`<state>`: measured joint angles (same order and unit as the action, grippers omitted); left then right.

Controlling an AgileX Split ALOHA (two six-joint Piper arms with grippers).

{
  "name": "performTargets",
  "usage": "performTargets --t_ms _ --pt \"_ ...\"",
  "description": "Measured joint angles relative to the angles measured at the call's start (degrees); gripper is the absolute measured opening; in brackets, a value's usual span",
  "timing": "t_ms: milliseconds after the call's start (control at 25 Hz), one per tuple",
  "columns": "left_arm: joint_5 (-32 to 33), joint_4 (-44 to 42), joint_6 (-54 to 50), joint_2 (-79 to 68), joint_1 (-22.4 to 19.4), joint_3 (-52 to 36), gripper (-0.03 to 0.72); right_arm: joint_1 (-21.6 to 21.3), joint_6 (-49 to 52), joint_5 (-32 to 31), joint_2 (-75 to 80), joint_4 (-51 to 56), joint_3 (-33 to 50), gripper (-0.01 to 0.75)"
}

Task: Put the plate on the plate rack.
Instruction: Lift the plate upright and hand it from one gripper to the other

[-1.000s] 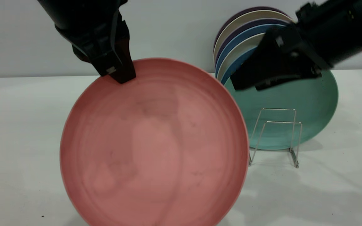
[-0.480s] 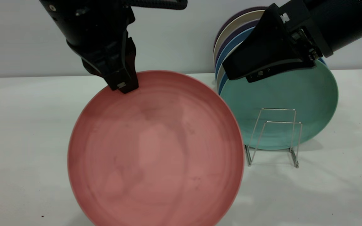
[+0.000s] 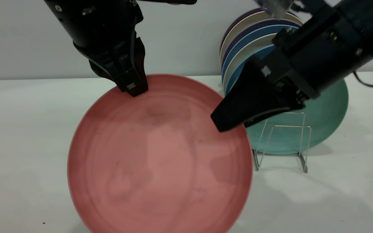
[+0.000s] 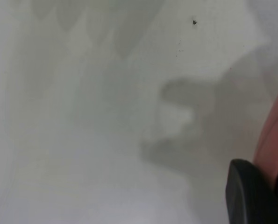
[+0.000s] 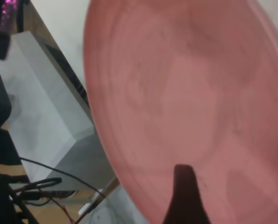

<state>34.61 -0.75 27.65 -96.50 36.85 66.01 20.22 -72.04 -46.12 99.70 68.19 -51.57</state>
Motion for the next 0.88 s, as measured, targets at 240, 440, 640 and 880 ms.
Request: performTargets --t_ms 240,440,640,880 --pt "0.36 -0.03 0.0 0.0 0.0 0.0 0.012 0.28 0.07 -0.45 1.04 0.0 0.0 0.581" --pt "0.14 0.75 0.05 0.0 0.0 0.0 0.012 0.55 0.13 -0.6 1.22 0.1 0.0 0.581" --pt "-0.37 3.13 1.66 0.0 0.0 0.0 0.014 2.33 -0.5 -0.22 1.97 2.72 0.0 0.577" --pt "-1.09 4.55 2.64 0.0 0.0 0.0 0.021 4.08 -4.4 1.27 2.28 7.25 0.0 0.51"
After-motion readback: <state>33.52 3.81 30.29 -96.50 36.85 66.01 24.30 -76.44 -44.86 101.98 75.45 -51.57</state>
